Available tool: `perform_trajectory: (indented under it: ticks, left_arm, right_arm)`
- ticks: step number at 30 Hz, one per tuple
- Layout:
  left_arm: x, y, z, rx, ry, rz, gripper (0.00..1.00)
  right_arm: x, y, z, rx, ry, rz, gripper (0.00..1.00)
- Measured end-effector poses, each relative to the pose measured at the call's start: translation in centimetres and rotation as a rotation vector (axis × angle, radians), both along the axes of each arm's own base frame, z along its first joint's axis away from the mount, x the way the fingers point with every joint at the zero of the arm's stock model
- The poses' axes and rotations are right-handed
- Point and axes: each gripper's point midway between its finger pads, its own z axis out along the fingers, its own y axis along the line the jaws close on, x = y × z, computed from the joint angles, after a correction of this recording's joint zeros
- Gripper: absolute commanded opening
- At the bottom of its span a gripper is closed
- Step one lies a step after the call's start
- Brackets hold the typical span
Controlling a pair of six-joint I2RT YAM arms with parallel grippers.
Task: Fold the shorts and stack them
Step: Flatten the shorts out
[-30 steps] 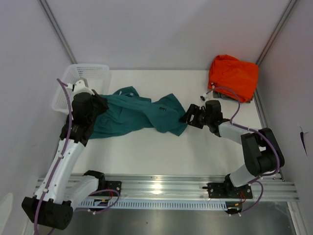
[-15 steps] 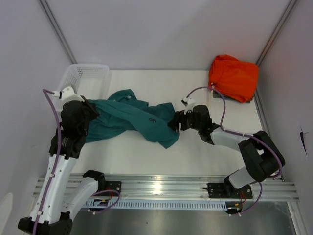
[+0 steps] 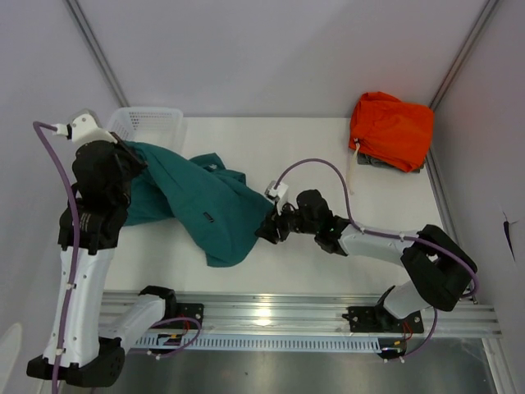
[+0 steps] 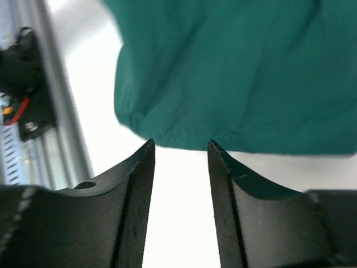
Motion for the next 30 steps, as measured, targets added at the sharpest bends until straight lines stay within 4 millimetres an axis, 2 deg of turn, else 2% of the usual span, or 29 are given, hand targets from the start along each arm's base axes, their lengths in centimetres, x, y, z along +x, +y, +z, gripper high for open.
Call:
perform_trajectory:
  ticks: [4, 5, 6, 8, 11, 14, 17, 21, 24, 30]
  left_arm:
    - [0.7, 0.4, -0.2, 0.008, 0.026, 0.016, 0.00]
    - [0.9, 0.4, -0.5, 0.009, 0.036, 0.018, 0.00]
    - [1.0, 0.4, -0.6, 0.009, 0.042, 0.017, 0.00]
    - [1.2, 0.4, -0.9, 0.010, 0.053, 0.017, 0.00]
    - [1.2, 0.3, -0.9, 0.008, 0.053, 0.010, 0.00]
    - [1.1, 0.2, -0.8, 0.006, 0.049, 0.004, 0.00]
    - [1.2, 0.2, -0.8, 0.006, 0.050, 0.001, 0.00]
    - [1.1, 0.2, -0.8, 0.006, 0.051, 0.001, 0.00]
    - [1.1, 0.2, -0.9, 0.006, 0.051, 0.000, 0.00]
    - [1.1, 0.0, -0.9, 0.004, 0.054, -0.007, 0.00]
  right_arm:
    - [-0.8, 0.2, 1.4, 0.056, 0.072, 0.005, 0.50]
    - [-0.3, -0.2, 1.5, 0.069, 0.096, -0.018, 0.53]
    - [-0.2, -0.5, 1.5, 0.087, 0.124, -0.034, 0.60]
    - [-1.0, -1.1, 0.8, 0.102, 0.194, -0.058, 0.64]
    - [-4.8, -0.9, -1.5, 0.090, 0.328, -0.045, 0.68]
    - [-8.1, 0.1, -2.8, 0.078, 0.414, -0.007, 0.70]
    - [-10.3, 1.6, -3.6, 0.068, 0.445, 0.021, 0.70]
    - [-12.0, 3.8, -5.0, -0.004, 0.415, 0.024, 0.70]
    - [-11.8, 5.9, -4.8, -0.035, 0.357, 0.006, 0.70]
    - [-8.6, 9.7, -4.5, -0.117, 0.197, -0.117, 0.71]
